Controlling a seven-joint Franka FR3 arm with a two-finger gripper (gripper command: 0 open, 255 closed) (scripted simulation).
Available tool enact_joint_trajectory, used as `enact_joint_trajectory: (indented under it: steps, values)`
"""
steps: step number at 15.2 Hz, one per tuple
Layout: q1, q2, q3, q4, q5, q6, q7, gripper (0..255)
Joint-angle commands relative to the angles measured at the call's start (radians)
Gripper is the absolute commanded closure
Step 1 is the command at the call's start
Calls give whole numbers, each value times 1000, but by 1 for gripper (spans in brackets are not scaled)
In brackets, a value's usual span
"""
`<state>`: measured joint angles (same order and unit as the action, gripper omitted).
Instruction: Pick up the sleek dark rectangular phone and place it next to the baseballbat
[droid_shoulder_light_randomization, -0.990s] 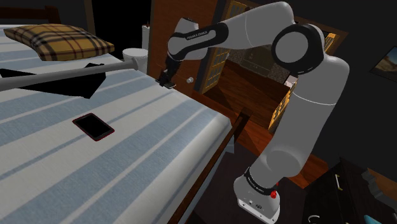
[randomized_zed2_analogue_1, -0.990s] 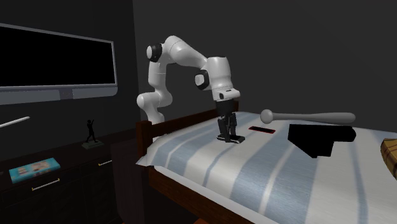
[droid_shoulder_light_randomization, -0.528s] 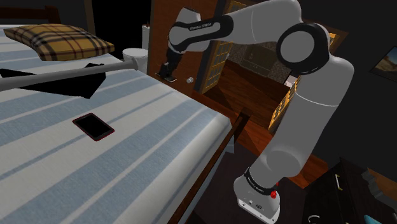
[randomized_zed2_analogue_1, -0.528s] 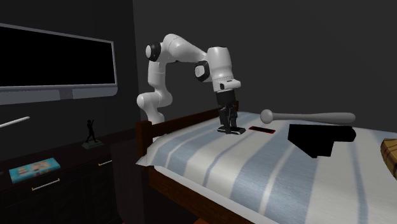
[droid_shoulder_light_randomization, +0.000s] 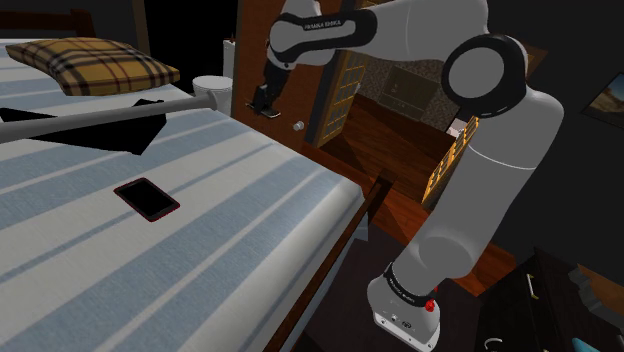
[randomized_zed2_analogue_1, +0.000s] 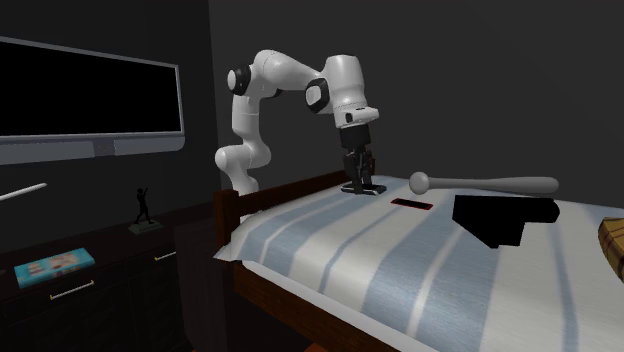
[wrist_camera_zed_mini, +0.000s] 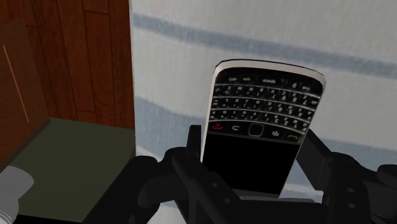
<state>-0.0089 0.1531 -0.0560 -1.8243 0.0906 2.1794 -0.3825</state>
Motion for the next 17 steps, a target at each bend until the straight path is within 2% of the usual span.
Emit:
enact_joint_trajectory:
  steps: [1, 17]
  values:
    - [0, -6, 0, 20, -2, -26, 3, 255]
    - [-1, -24, -2, 212, -11, -235, 19, 255]
